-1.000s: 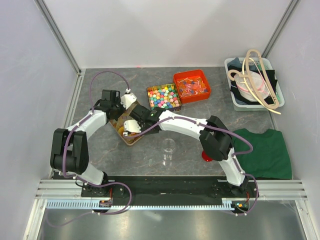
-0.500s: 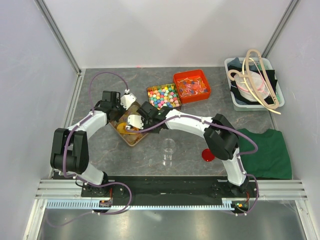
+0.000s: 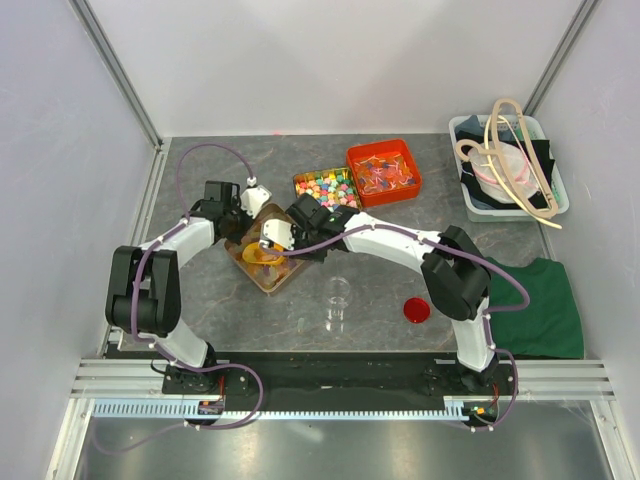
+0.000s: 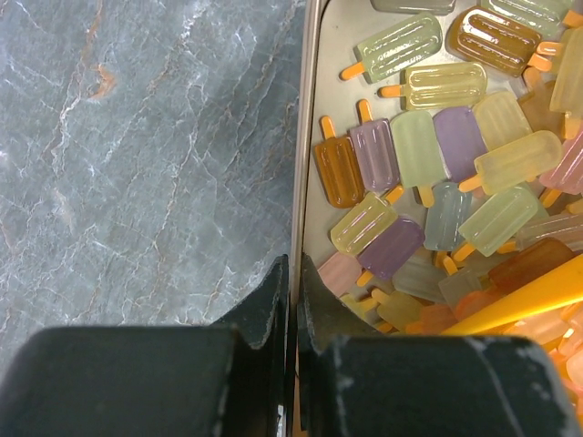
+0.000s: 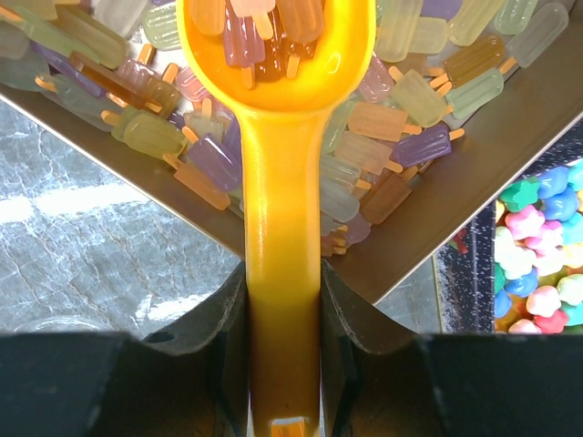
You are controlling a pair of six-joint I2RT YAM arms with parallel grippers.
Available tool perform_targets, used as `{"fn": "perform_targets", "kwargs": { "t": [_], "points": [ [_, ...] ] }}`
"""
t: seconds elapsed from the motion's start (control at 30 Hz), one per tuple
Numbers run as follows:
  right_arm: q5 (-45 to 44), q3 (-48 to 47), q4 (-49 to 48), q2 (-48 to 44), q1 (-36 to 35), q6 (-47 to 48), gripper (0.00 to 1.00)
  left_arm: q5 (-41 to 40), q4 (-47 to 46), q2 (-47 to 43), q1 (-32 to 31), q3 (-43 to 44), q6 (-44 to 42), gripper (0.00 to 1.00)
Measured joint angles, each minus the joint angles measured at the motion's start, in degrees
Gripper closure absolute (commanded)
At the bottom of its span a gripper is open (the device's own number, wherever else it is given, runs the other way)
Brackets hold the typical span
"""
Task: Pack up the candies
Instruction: Scoop the fake candies from the storage box.
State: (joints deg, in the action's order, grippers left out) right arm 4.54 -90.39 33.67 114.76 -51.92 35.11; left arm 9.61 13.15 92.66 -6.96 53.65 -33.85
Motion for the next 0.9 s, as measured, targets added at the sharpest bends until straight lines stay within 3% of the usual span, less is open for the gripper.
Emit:
{"fn": "perform_targets", "kwargs": {
  "t": [0.7,0.9],
  "points": [
    [0.3,0.0,-0.3,-0.2,0.4,1.0,1.00,2.1,0.6,0.6,0.9,0.5,-0.5,0.98],
    [0.8,0.0,-0.2,-0.2,0.4,2.3,1.00,2.0,4.5,4.2,0.9,6.2,-4.6,0.98]
  ]
}}
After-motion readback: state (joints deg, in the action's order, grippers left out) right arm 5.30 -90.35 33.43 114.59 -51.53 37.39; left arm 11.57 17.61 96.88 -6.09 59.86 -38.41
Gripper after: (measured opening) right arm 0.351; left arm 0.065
